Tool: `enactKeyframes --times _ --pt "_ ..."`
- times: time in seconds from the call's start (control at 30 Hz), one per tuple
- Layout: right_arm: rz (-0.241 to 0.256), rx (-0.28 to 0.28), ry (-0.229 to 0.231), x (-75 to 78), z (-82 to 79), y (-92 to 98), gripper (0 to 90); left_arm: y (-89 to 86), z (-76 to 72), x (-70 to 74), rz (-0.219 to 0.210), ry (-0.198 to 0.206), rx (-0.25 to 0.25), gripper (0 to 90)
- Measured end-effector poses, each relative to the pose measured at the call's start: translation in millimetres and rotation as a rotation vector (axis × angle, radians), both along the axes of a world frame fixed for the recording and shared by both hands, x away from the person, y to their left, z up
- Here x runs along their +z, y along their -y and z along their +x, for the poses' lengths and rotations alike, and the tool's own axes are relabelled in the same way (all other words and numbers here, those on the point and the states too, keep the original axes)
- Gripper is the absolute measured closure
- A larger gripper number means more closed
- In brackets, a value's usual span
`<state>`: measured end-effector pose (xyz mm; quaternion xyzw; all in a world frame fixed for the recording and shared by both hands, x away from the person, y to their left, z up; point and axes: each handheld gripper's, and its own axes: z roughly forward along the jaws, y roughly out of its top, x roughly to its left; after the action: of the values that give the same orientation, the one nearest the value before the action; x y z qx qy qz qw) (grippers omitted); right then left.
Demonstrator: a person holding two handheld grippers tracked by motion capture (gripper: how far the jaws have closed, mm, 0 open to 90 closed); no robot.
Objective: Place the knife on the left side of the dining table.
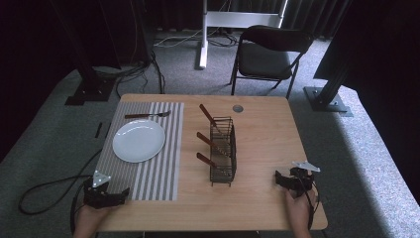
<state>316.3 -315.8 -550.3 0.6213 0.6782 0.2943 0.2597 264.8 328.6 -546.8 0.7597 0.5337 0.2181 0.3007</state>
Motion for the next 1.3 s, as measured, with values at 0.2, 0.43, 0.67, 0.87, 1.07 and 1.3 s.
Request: enactKeyframes --times 0.2,0.43,0.67,0.87,1.07,1.3 --pt "0.0 0.0 0.0 0.0 -0.1 -0.1 11.2 0.2 0.5 0.4 0.003 -0.004 -0.003 0.2" --pt "0.001 -0.004 0.0 0.0 -0.3 -0.4 11.2 1.1 -0.7 1.7 0.009 0.0 -0.003 2.8" --pt "0.001 -0.004 0.0 -0.1 -0.3 -0.4 11.2 3.7 0.7 3.6 0.02 -0.016 -0.01 3.0" --pt "0.001 -0.004 0.0 -0.1 -0.3 -0.4 11.2 9.4 0.1 6.4 0.018 -0.019 -0.029 3.1" --pt "0.001 -0.004 0.0 -0.1 -0.3 -0.3 11.2 19.0 1.9 14.3 0.008 -0.009 -0.067 3.7" --pt "0.001 -0.004 0.0 -0.1 -0.3 -0.3 11.2 38.0 6.1 24.9 0.026 -0.003 -0.144 3.7"
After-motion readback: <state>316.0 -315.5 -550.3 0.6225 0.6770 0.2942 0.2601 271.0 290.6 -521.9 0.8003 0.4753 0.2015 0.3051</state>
